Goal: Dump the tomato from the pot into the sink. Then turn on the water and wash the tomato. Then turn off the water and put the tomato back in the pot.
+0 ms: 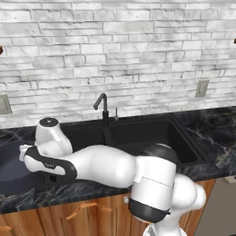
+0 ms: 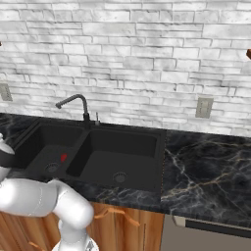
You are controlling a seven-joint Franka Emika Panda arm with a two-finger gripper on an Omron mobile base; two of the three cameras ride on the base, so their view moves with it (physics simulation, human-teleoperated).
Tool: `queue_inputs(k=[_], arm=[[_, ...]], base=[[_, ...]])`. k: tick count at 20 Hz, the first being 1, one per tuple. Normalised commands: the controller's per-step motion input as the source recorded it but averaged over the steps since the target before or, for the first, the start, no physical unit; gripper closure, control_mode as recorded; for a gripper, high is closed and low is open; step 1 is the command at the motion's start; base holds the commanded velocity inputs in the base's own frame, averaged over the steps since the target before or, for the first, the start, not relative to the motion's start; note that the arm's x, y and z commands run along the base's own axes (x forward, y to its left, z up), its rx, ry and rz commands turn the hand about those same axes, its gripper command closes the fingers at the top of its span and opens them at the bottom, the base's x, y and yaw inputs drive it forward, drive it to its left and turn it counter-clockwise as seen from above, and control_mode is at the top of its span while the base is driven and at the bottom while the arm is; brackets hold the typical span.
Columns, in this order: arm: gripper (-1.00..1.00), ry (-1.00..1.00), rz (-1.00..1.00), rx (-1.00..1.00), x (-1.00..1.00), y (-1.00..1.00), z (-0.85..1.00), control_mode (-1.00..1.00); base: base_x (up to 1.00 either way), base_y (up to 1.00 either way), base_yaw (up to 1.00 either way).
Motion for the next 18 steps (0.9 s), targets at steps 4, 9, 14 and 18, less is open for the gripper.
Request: queue_inputs(k=[4,9,14,18], arm=[[1.00,0.01,0.00,0.00,0.16,0.02,-0.25,-1.00],[1.00,0.01,0.01,0.00,0.14,0.14,-0.25,-1.00],[1.00,0.00,0.03,0.00,0.06,0.31,-0.14,-1.00],[1.00,0.00,0.02,0.00,0.05,0.25,-0.15,-1.00]], base=[[0.00,0.00,0.00],[0.00,0.00,0.00],[0.00,0.00,0.00],[0.00,0.00,0.00]])
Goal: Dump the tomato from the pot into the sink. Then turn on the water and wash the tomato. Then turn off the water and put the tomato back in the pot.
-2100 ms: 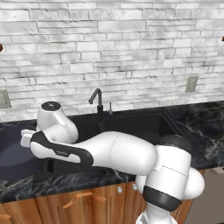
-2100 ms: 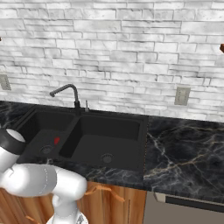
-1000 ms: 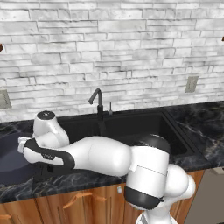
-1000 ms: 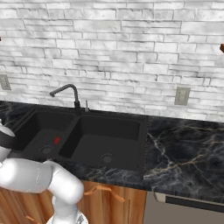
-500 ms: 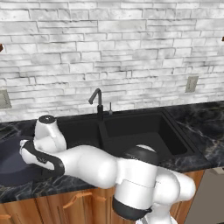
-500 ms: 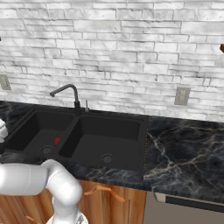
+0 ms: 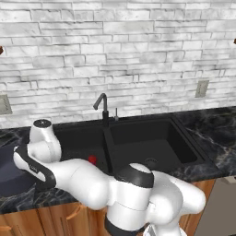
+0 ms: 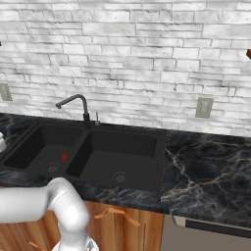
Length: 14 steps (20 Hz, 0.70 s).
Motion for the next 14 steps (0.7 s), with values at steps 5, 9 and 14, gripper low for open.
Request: queue_inputs(k=[5,9,14], arm=[[-1.00,0.01,0.00,0.00,0.00,0.05,-0.22,-1.00],[-1.00,0.03,0.00,0.00,-0.02,-0.01,-0.06,-1.00],[-1.00,0.03,0.00,0.00,-0.03,-0.22,0.00,-1.00]], base=[[0.00,0.00,0.00],[0.00,0.00,0.00],[0.00,0.00,0.00]])
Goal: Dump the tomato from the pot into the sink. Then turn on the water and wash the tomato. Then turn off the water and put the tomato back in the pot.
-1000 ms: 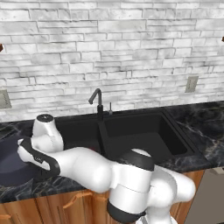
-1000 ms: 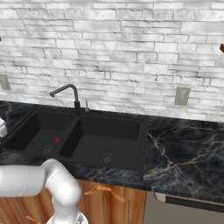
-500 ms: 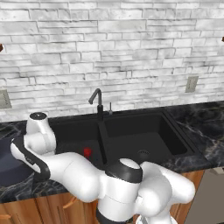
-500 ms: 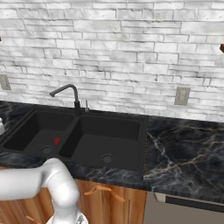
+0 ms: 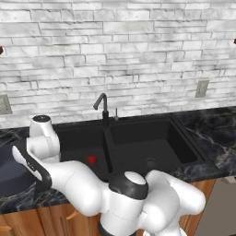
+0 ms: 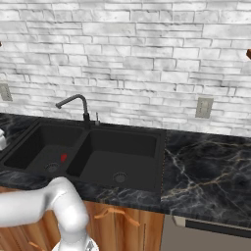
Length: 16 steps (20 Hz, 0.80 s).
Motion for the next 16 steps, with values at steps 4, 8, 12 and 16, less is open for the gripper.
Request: queue_inputs(k=[4,8,12,16], arm=[[-1.00,0.00,0.00,0.00,-0.10,-0.18,0.00,-1.00],[-1.00,0.00,-0.01,0.00,-0.07,-0.16,0.22,-1.00],[-1.00,0.00,-0.05,0.00,-0.05,-0.26,0.50,-1.00],[-1.00,-0.03,-0.03,0.04,0.00,-0.25,0.75,-1.00]], base=[[0.00,0.00,0.00],[0.00,0.00,0.00],[0.00,0.00,0.00],[0.00,0.00,0.00]])
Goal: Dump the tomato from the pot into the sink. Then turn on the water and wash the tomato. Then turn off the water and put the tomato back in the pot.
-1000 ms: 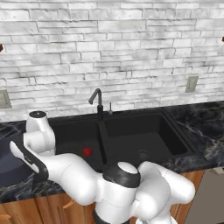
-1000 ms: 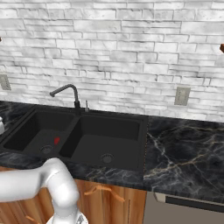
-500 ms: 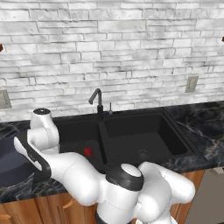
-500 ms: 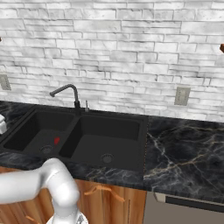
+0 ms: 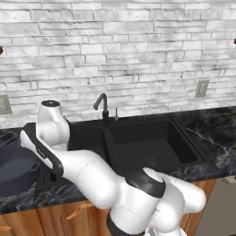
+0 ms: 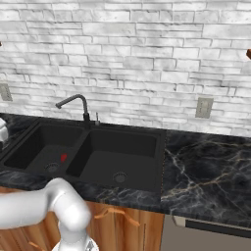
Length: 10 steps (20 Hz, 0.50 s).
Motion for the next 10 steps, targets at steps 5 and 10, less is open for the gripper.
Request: queue_inputs(k=[5,10], arm=[[-1.00,-0.03,-0.02,0.02,0.00,-0.44,0.79,-1.00],[-1.00,-0.04,-0.01,-0.06,-0.03,-0.87,0.55,-1.00]], base=[[0.00,0.00,0.00],[0.00,0.00,0.00]])
